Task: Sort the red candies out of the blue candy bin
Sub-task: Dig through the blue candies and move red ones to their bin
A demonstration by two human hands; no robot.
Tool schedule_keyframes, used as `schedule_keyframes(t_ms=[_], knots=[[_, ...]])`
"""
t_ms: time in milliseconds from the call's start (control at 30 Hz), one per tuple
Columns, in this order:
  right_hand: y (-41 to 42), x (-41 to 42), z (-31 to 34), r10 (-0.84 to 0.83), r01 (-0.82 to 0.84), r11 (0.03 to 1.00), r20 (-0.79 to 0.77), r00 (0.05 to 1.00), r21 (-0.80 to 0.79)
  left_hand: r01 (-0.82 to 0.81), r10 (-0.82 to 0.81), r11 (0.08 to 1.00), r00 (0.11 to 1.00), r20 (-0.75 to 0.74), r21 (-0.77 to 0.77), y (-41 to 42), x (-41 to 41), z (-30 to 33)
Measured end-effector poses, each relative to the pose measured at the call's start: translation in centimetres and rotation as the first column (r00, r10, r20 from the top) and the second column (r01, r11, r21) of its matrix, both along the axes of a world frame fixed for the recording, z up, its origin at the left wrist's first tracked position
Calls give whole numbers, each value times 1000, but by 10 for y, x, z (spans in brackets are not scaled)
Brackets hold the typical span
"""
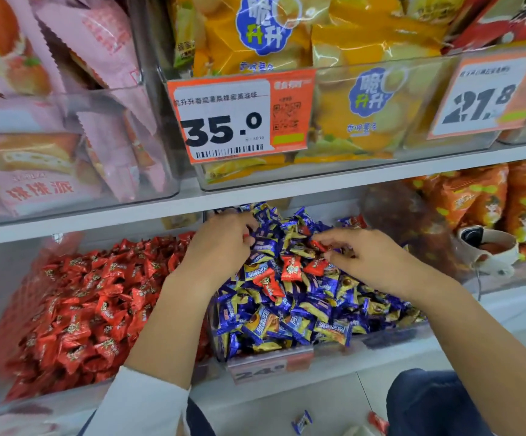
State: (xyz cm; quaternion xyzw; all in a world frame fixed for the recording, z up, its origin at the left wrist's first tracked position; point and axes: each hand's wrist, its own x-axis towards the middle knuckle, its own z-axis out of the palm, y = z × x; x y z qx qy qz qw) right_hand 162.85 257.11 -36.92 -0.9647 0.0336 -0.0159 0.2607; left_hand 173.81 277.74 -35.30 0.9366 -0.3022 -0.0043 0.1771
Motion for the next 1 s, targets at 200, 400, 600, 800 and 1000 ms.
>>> schedule_keyframes(t_ms=[200, 400, 600, 800, 1000], knots=[[-1, 9, -1, -30, 38, 987, 51, 998, -158, -41, 19, 948, 997, -74, -316, 23, -1, 6], [7, 20, -8, -47, 34, 987, -77, 996, -159, -100, 120, 957, 991, 58, -273, 38, -1, 8], [8, 23, -2, -183, 184, 983, 59, 981, -12, -112, 84, 989, 963, 256, 96, 29, -23, 10], [-18, 17, 12, -524, 448, 813, 131, 842, 372, -86, 3, 962, 953, 304, 261, 20, -27, 12], [-24, 39, -9, -369, 355, 907, 18, 929, 226, -88, 12, 959, 962, 274, 268, 20, -27, 10]])
